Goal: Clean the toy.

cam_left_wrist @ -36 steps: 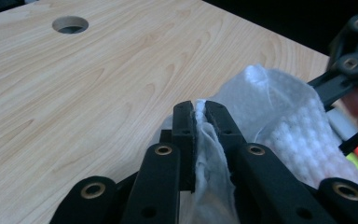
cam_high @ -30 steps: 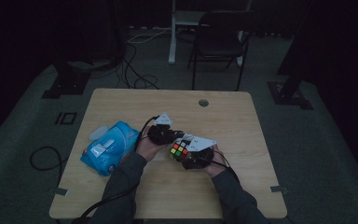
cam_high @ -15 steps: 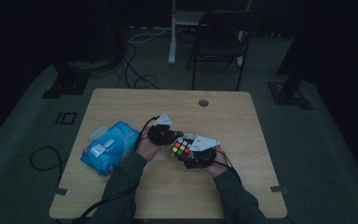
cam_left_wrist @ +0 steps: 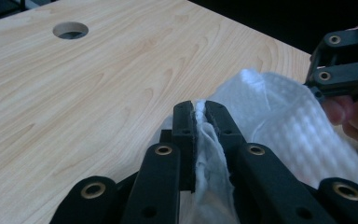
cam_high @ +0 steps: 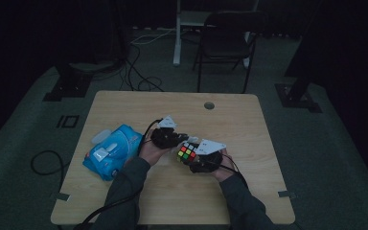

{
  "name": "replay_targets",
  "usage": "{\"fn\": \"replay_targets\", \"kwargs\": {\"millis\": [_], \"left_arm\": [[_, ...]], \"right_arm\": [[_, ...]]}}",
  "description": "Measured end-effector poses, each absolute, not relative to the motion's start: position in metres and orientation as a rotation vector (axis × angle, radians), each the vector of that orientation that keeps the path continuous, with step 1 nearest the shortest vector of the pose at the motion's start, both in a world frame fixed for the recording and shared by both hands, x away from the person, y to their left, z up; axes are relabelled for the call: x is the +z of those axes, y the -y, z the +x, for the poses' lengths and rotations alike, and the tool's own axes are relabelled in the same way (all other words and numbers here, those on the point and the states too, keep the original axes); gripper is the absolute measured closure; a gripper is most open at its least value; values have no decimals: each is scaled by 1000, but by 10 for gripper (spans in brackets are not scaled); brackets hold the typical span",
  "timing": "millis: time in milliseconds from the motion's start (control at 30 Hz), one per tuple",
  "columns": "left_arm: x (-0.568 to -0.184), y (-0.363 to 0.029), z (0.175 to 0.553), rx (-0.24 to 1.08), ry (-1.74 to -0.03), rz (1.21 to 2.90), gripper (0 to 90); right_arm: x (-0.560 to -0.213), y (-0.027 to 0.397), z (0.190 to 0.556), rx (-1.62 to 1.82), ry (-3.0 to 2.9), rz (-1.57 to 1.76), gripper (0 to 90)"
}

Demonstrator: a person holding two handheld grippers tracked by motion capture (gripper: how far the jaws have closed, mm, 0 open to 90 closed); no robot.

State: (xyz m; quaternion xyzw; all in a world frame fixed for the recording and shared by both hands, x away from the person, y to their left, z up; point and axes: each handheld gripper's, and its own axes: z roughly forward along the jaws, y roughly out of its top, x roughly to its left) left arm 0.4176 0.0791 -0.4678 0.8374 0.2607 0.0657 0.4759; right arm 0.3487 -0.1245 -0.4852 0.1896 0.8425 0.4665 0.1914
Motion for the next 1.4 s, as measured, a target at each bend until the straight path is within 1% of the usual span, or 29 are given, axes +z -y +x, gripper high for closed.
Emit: {"fn": "replay_targets", "kwargs": {"millis": [400,767,1400], "left_arm": [[-473,-88,415,166,-655,2049,844],[-479,-91,410,189,-676,2046,844],[-496,-85,389,322,-706,2067,843]], "right_arm": [[-482,139,352,1320,-2315,614,342],[-477,141,357,1338,-2282,680,342],[-475,139,364,1337,-2262,773,342]]}}
